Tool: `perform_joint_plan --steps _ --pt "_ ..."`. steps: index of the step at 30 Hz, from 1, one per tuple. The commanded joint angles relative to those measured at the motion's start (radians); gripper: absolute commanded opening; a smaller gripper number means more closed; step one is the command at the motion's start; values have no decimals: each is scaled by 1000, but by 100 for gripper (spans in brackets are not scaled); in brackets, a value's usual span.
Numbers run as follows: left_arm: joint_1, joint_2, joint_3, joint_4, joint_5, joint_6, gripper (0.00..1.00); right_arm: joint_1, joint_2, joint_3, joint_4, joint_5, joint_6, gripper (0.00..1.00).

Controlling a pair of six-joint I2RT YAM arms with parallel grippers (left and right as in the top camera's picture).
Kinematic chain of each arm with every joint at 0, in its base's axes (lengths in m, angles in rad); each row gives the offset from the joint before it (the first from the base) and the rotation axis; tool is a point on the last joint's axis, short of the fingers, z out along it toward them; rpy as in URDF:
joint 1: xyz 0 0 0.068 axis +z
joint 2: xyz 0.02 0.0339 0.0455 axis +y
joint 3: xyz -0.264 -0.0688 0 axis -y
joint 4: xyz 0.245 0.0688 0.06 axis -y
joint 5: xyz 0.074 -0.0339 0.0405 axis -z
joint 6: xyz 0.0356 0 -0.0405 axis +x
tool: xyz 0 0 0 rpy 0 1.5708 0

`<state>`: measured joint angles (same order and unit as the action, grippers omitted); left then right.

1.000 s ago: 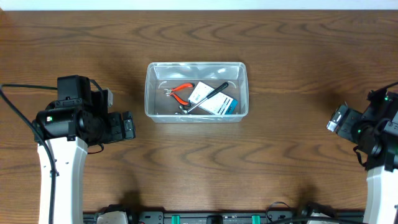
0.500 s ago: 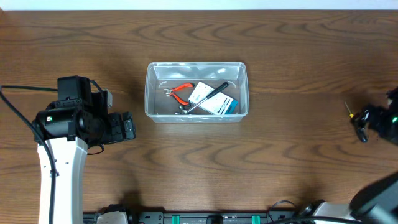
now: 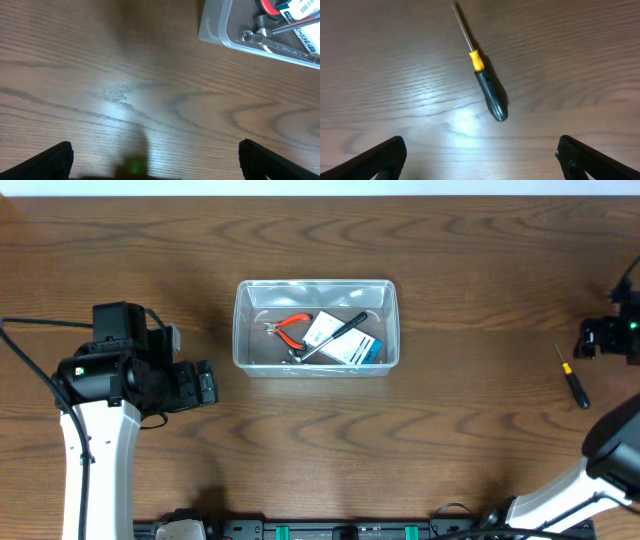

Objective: Pack container
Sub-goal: 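Move the right gripper right to the yellow-handled screwdriver, then grasp the screwdriver handle with the right gripper and lift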

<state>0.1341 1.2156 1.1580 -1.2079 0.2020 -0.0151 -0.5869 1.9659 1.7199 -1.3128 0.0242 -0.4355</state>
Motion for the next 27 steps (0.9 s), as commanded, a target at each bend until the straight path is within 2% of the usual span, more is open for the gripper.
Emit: perform_joint_plan --steps 1,9,13,27 --pt "-3 -2 6 -11 -12 -9 98 6 73 -3 18 95 -47 99" --pt "-3 -2 6 -14 -13 -9 98 6 110 -6 117 103 -15 99" --pt "-3 -2 6 -14 -13 -9 98 7 111 -23 128 71 -15 93" --pt "-3 -2 6 -10 -13 -9 98 18 111 -225 252 46 -45 95"
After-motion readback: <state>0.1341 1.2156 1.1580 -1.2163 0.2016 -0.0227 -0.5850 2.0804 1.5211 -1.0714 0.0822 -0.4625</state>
